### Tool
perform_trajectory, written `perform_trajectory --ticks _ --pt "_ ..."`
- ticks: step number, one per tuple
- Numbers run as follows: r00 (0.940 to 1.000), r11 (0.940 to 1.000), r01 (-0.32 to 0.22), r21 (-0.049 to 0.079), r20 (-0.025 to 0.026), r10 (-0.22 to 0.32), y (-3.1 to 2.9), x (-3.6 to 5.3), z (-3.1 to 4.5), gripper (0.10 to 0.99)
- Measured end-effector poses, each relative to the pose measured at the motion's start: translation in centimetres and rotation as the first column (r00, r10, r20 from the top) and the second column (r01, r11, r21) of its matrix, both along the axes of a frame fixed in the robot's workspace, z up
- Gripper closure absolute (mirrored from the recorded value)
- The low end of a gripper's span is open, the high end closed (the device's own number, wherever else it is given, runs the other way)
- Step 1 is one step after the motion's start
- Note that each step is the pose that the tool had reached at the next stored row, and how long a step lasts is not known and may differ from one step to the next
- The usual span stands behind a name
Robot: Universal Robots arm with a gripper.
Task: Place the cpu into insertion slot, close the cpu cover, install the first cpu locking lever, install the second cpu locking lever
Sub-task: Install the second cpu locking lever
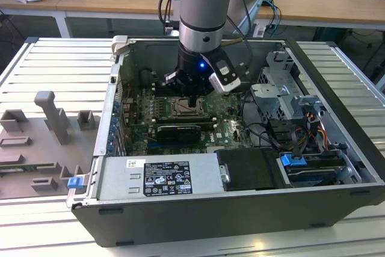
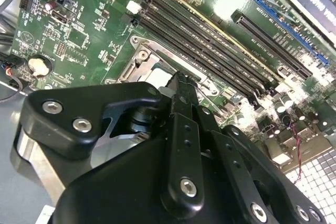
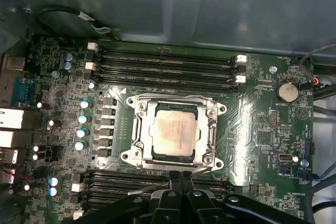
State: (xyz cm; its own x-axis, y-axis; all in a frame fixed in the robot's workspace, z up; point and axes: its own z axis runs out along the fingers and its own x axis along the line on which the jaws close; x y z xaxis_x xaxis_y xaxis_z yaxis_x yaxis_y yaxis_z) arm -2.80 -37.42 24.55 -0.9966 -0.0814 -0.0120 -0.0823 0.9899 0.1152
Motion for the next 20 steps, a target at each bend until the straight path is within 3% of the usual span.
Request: perform_trajectory --ticks 5,8,12,15,18,20 --pt "1.0000 0.9999 0.000 0.014 0.0000 0.000 -0.44 -0.15 -0.14 0.980" --pt "1.0000 0.9997 0.000 0.024 0.0001 0.000 -0.51 -1.03 -0.35 0.980" --pt "1.0000 0.9997 0.000 0.026 0.0000 0.000 -0.52 -2.02 -0.87 0.980" --pt "1.0000 0.9997 0.000 0.026 0.0000 0.000 -0.54 -2.14 -1.56 0.980" --pt "1.0000 0.9996 0.000 0.028 -0.0001 0.000 -0.69 -2.28 -1.69 0.980" --pt "1.0000 0.9996 0.000 0.029 0.0000 0.000 -1.10 -2.48 -1.73 0.980"
